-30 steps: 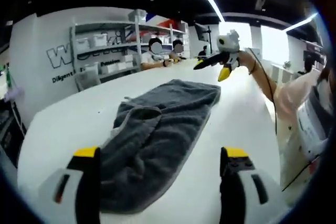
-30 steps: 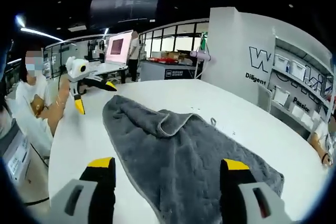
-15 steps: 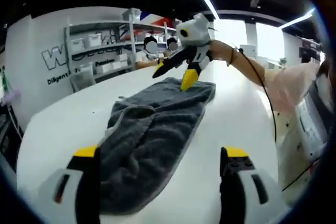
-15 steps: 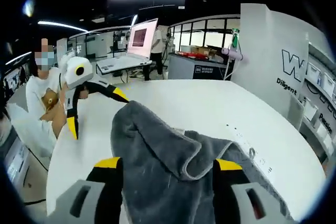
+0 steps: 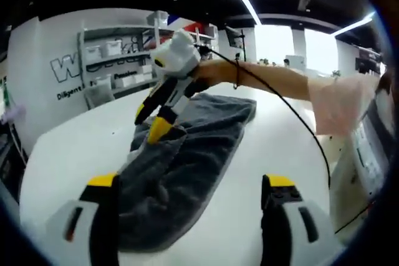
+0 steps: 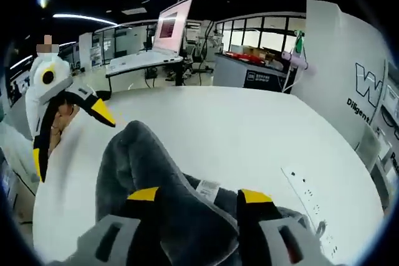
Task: Fold the towel on the table until its edges align and the towel forms a compact rectangular stack.
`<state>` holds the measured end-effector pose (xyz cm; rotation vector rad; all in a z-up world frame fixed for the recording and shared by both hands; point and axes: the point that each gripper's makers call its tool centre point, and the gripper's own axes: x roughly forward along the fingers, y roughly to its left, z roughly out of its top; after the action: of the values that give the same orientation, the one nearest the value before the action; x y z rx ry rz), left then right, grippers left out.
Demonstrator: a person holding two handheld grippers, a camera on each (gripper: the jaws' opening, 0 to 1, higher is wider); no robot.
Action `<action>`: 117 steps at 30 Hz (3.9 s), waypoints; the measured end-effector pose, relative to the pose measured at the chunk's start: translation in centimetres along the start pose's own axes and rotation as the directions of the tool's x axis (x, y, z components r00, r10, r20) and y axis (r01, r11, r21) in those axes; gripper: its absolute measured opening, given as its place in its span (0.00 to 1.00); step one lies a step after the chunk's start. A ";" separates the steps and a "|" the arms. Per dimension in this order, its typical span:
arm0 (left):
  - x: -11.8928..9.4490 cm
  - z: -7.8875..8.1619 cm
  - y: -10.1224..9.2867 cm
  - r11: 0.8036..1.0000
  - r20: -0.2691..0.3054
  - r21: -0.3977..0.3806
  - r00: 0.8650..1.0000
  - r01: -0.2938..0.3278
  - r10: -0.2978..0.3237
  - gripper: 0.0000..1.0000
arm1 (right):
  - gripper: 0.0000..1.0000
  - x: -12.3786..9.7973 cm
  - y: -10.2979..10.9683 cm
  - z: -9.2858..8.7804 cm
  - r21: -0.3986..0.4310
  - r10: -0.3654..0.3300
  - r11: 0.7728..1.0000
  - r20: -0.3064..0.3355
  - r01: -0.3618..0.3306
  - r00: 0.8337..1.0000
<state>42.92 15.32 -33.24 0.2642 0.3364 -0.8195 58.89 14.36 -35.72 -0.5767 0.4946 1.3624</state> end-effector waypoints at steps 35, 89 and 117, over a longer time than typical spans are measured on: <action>-2.4 1.0 1.7 0.998 0.084 -0.031 0.994 -0.062 0.064 0.99 | 0.02 2.6 -1.1 4.3 -0.190 -0.114 0.974 0.057 0.123 0.992; -3.5 0.3 3.9 0.991 0.099 -0.098 0.990 -0.087 0.096 0.99 | 0.78 3.3 -5.5 8.9 -0.102 -0.363 0.915 0.218 0.391 0.906; -3.8 0.0 4.3 0.989 0.092 -0.099 0.988 -0.114 0.123 0.99 | 0.99 -24.9 1.9 -8.3 0.111 -0.507 0.862 0.199 0.495 0.839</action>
<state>43.75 20.68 -31.35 0.1540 0.2639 -0.6948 53.38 -9.65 -26.37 -0.4585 0.1750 0.8892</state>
